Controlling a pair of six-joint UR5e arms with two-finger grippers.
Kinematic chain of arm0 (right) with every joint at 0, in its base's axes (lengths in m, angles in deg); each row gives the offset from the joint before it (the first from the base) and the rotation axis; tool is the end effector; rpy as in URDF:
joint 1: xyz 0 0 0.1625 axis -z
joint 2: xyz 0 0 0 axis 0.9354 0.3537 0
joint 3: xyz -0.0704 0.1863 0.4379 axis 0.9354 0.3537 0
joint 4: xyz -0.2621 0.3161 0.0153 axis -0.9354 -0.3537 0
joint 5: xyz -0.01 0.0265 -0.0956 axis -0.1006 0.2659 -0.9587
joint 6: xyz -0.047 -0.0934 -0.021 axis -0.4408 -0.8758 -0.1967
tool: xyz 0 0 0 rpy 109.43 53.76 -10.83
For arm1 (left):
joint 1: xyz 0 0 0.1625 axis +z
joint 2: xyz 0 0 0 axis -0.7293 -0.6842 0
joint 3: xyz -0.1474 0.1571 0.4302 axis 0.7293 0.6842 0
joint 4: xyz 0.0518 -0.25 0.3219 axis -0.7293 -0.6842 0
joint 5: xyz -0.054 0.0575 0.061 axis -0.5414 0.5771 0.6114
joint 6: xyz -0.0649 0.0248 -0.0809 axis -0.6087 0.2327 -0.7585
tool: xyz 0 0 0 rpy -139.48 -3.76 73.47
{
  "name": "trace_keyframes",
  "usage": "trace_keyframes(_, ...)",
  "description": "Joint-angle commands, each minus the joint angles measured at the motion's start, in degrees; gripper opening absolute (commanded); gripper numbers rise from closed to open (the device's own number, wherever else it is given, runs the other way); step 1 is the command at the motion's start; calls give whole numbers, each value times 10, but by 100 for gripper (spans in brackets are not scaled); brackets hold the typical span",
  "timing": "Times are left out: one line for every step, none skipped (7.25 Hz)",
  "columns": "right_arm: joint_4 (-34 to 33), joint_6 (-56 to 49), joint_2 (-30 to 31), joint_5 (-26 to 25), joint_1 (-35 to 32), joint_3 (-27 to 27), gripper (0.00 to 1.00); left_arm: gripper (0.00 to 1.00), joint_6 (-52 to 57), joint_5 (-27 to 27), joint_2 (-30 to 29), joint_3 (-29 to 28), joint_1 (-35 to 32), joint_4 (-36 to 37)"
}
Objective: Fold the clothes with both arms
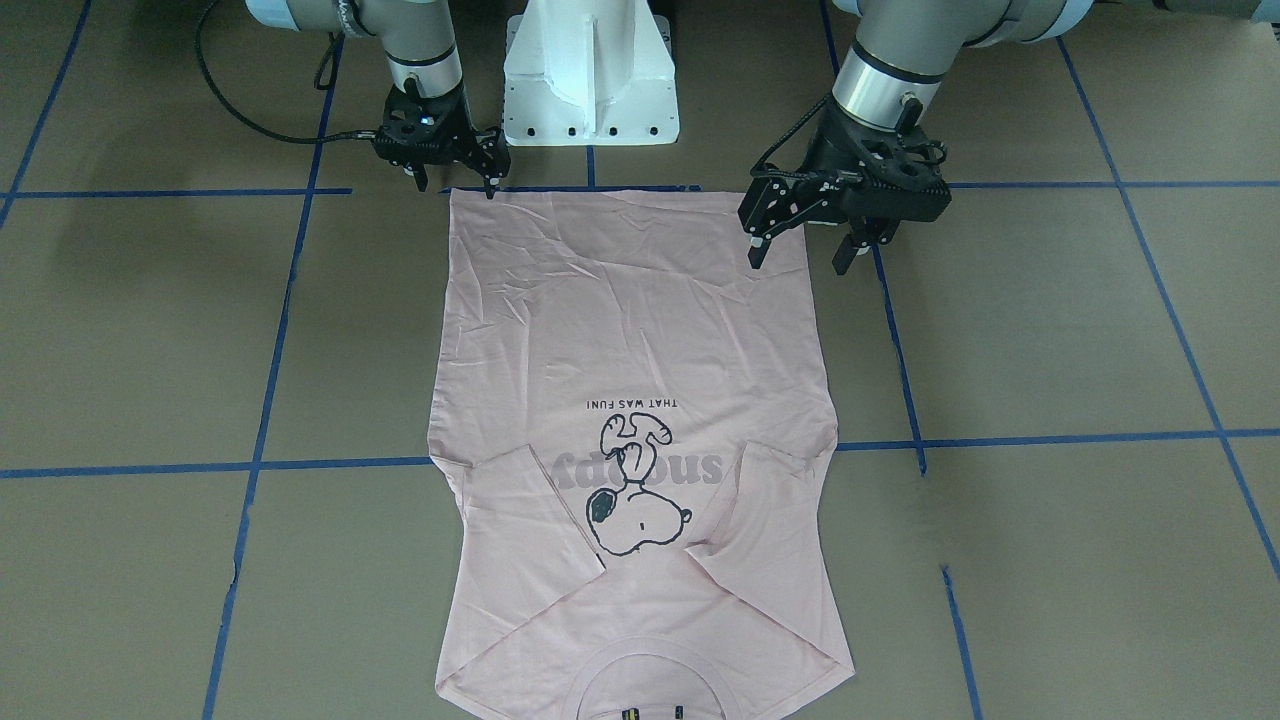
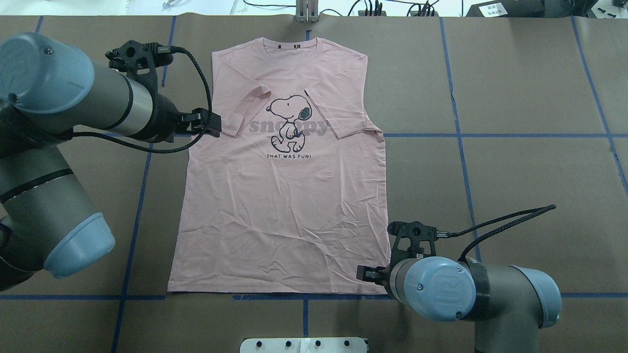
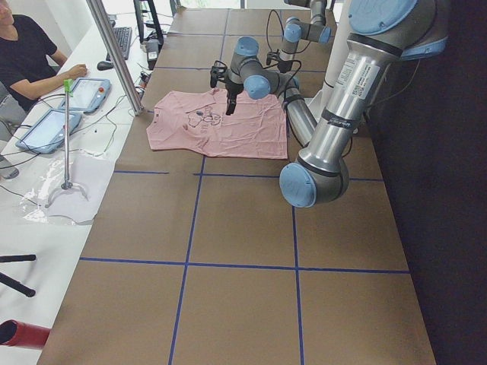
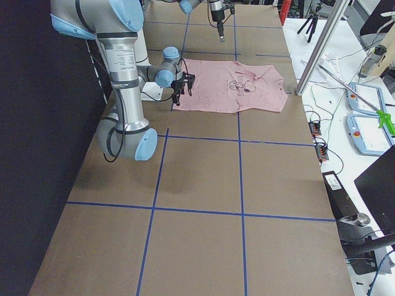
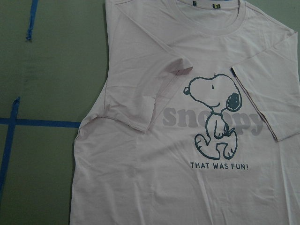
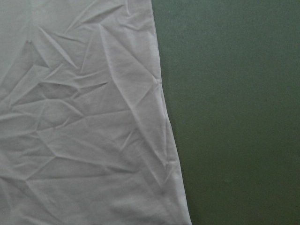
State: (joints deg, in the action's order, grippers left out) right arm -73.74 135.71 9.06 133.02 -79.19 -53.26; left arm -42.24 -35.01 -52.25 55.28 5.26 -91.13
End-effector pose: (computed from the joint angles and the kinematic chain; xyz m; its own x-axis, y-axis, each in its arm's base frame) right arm -0.5311 -0.2295 0.3741 0.7009 0.1658 0.6937 -0.2111 0.9773 -0.0203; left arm 0.3747 -0.4653 0.2646 0.5451 -0.0136 -0.8382 0.2476 0.9579 0.1455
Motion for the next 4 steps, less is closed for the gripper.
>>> trace_keyframes(56,0,2,-3,1,36,100,100,-1,1,-1,0,3,0)
trace_keyframes(57,-1,2,-2,1,35,100,100,-1,1,-1,0,3,0)
trace_keyframes(57,-1,3,-2,1,34,100,100,-1,0,-2,1,2,0)
trace_keyframes(56,-1,12,-1,1,33,100,100,-1,-1,-3,1,3,0)
